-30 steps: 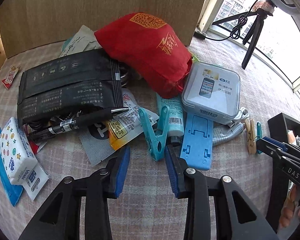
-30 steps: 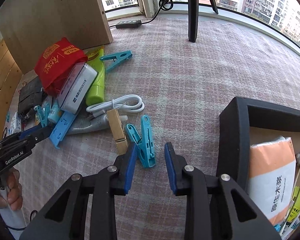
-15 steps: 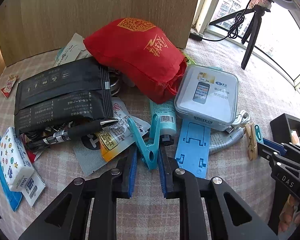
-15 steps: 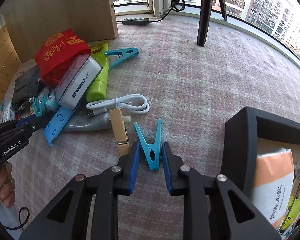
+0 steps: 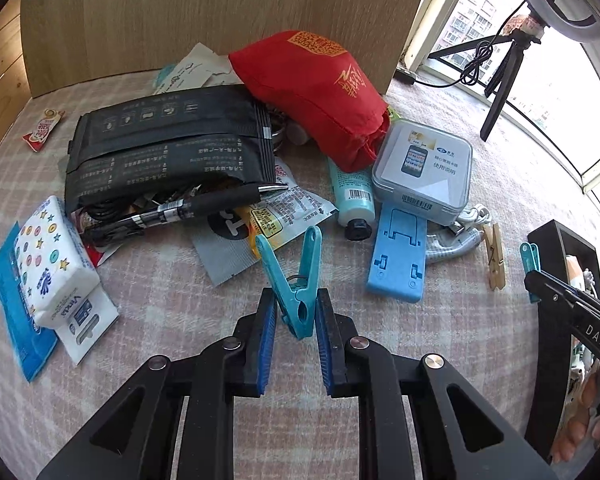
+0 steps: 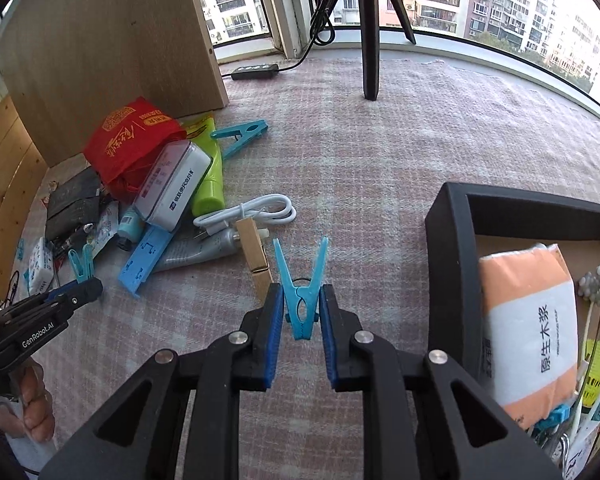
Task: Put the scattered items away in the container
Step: 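Carry both teal clothespins into the tray and open both grippers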
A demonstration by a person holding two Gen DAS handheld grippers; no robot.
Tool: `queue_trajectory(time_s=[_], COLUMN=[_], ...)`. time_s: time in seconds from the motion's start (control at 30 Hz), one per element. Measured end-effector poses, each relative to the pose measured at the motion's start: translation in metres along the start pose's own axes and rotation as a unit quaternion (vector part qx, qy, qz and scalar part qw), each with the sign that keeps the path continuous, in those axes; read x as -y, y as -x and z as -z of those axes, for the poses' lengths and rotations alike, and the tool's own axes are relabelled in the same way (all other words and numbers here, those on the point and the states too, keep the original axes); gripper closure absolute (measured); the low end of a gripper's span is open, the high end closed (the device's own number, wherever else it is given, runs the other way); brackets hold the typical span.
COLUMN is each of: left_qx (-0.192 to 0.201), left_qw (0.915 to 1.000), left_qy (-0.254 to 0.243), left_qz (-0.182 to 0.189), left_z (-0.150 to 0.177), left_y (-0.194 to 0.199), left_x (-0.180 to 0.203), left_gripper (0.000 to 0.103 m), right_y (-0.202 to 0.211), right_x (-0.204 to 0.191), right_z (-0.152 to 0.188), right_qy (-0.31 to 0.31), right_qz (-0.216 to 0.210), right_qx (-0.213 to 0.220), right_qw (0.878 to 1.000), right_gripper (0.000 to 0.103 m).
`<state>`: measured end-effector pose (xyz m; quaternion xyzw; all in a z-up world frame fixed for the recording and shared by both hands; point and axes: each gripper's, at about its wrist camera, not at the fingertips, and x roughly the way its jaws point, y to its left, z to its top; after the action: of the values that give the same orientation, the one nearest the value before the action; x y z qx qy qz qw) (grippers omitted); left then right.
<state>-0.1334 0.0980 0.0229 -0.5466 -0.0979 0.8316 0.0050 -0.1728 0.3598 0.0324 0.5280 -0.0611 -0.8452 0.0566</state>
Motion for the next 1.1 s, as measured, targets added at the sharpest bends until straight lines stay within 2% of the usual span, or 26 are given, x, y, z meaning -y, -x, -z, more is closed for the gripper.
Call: queue_trajectory(time_s=[0.27, 0.57, 0.8, 1.0, 1.1], left_qx=[0.022, 0.022, 0.008, -0.022, -0.032], left_qw=[0.9992, 0.9929, 0.9819, 0.9677, 0.9606], left_qy=[-0.034, -0.107, -0.162, -0.207, -0.232], left_qz=[-0.003, 0.047, 0.098, 0.141, 0.15], left_z=[0.021, 0.054, 0.082, 0.122, 0.142], left_y=[0.04, 0.07, 0.078, 0.086, 0.089], left_x=[0.025, 0.106, 0.19, 0.25, 0.273], left_gripper=[0.085, 0.085, 0.085, 0.085, 0.085], right_y=[0.045, 0.106, 0.146, 0.17, 0.176], right_x=[0.011, 0.065, 0.133, 0.186, 0.205], right_z=[0.025, 0.068, 0.098, 0.119, 0.128], right_qy=[-0.017, -0.064, -0.109, -0.14, -0.152], right_qz=[0.015, 0.045, 0.079, 0.108, 0.117], right_qx=[0.022, 0.05, 0.057, 0.061, 0.061], right_qw=[0.999, 0.996, 0.989, 0.982, 0.979], right_gripper=[0.085, 0.085, 0.085, 0.085, 0.085])
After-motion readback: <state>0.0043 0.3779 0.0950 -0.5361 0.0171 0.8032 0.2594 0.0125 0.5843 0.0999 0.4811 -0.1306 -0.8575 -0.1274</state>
